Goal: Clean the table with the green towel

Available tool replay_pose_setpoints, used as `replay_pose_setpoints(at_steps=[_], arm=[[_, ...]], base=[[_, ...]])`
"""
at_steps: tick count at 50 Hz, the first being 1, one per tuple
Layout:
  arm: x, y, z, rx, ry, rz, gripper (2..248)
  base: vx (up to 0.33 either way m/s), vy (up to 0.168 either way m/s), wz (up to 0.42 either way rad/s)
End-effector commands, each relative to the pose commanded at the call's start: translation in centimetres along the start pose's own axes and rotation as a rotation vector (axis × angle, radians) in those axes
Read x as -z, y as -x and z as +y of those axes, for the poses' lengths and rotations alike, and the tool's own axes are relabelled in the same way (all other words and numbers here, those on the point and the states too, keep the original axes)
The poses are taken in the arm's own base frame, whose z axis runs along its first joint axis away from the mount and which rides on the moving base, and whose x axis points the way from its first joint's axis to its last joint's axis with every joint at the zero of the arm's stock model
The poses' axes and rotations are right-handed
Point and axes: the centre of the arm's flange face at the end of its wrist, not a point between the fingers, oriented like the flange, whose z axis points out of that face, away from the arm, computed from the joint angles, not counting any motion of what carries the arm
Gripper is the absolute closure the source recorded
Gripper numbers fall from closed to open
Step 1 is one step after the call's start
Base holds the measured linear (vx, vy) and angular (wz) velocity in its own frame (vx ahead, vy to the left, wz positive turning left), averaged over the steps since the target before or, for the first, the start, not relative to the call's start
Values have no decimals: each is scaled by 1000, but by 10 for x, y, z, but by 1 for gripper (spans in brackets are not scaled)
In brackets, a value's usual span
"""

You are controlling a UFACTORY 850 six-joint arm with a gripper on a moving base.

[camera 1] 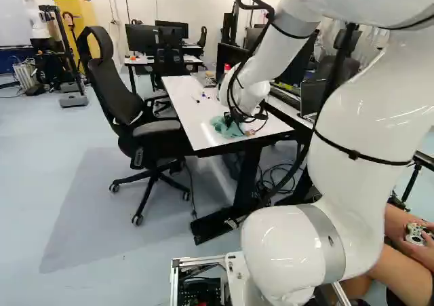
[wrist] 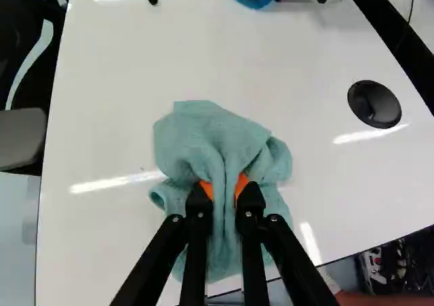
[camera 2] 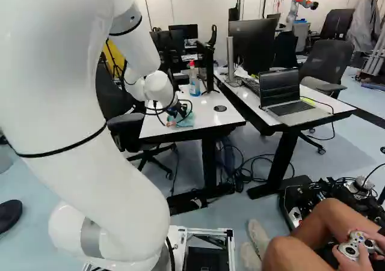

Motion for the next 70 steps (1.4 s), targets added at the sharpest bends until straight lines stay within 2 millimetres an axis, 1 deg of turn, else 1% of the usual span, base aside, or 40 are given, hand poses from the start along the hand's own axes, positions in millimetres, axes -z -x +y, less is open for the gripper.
replay_pose_setpoints(at_steps=[10, 22, 31, 42, 54, 70], arm=[[-12, -14, 7, -10, 8, 5, 200], [-27, -32, 7, -8, 7, 13, 200], [-39, -45, 3, 0, 1, 20, 200], [-52, -60, -8, 15, -11, 30, 200], [-63, -73, -24, 37, -30, 39, 200], [-71, -82, -50, 71, -59, 48, 200]], base=[[0, 0, 0], [0, 0, 0], [0, 0, 0], [0, 0, 0], [0, 0, 0], [0, 0, 0]])
